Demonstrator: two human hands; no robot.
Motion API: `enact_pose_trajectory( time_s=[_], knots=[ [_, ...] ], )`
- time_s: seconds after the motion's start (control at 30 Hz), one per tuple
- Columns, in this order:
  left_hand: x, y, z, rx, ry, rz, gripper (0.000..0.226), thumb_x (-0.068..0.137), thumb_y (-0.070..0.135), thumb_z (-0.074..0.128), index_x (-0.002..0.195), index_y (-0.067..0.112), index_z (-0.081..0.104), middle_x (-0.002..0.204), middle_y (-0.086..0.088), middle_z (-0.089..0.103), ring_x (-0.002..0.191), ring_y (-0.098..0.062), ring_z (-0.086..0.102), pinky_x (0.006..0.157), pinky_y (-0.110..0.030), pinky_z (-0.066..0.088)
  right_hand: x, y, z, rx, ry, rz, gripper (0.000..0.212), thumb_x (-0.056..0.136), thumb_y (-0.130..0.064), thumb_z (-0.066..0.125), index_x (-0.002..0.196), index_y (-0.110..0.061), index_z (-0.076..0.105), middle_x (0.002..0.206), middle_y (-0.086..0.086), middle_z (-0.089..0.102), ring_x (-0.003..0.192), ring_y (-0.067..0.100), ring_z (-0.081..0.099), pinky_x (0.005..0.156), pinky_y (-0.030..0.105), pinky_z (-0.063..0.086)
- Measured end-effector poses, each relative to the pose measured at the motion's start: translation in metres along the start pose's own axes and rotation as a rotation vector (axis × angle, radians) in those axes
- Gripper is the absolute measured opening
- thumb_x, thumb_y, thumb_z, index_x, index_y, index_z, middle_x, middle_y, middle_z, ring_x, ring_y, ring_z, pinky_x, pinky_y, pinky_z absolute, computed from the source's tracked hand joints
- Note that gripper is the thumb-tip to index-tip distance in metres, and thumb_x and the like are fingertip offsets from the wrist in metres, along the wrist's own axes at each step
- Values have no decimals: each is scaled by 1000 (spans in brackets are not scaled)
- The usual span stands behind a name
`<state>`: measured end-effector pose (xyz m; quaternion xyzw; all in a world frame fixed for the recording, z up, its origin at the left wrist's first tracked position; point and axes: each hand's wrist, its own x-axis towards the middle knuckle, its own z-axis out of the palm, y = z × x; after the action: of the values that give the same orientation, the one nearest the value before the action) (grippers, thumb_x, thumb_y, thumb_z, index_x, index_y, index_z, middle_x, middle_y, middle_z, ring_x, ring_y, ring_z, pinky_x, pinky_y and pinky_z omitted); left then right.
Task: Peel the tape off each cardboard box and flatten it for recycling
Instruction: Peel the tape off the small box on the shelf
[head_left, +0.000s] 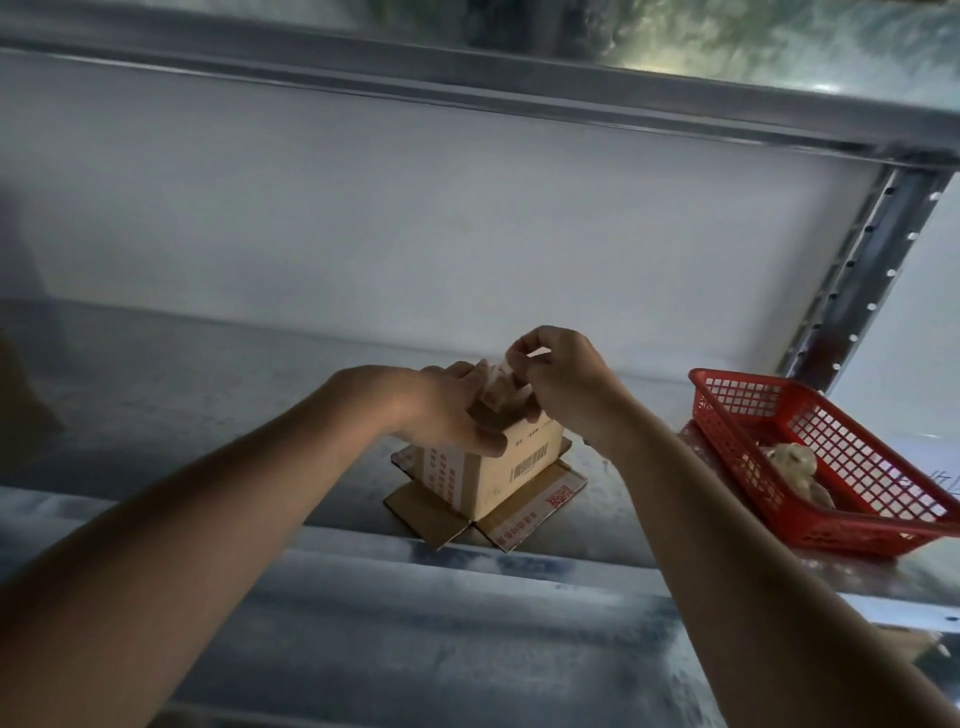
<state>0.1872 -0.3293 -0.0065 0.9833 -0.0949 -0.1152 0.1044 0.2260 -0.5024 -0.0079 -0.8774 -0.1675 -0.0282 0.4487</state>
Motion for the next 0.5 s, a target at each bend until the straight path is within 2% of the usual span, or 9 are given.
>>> enact_pose_trajectory(
  time_s=[0.03,0.1,0.17,0.2,0.27,0.3,0.4,0.5],
  knots=[
    [-1,1,0,-4,-5,6,95,81,67,58,161,37,17,150,6,42,130,-25,52,95,-45,56,-1,-4,-6,30,-90,-15,17,102,-20,57,95,-27,70,86,2,78,59,12,72,44,23,46],
    [-3,2,0,-24,-16,15,97,76,68,54,161,40,16,152,7,40,131,-28,51,94,-45,56,-3,-11,-17,51,-282,-44,22,96,-13,59,97,-25,78,86,1,80,69,9,73,55,23,50],
    [-5,2,0,-50,-22,18,93,74,68,52,158,43,20,147,7,42,127,-27,53,94,-45,56,-5,-14,-22,35,-401,-70,18,89,-29,65,97,-27,81,91,-3,80,84,10,75,71,27,57],
    [-5,1,0,-61,-21,20,91,75,68,52,156,44,22,145,7,43,125,-26,53,94,-45,56,-6,-13,-22,32,-429,-86,25,81,-43,68,96,-28,82,93,-4,80,89,12,75,77,29,59],
    [-6,0,2,-85,-19,29,85,77,67,53,154,45,26,141,8,44,123,-26,54,94,-44,56,-6,-10,-24,54,-457,-115,48,65,-59,71,98,-27,81,95,-4,80,95,13,74,81,32,59],
    [-6,0,2,-96,-17,36,82,78,66,54,154,47,26,139,8,44,122,-26,53,93,-43,56,-5,-8,-25,70,-476,-130,51,64,-61,73,101,-27,81,97,-4,80,96,13,74,82,32,59],
    [-5,0,2,-116,-5,52,83,80,65,55,154,50,24,143,9,42,125,-25,50,93,-43,54,-3,1,-30,46,-522,-226,30,79,-45,84,105,-31,80,105,-6,78,100,14,74,82,30,59],
    [-6,-1,3,-143,-7,48,93,78,67,57,159,50,16,158,14,31,135,-27,47,98,-46,53,-3,7,-24,16,-364,-266,16,80,-34,89,94,-34,81,94,-11,79,87,11,76,72,30,59]
  ],
)
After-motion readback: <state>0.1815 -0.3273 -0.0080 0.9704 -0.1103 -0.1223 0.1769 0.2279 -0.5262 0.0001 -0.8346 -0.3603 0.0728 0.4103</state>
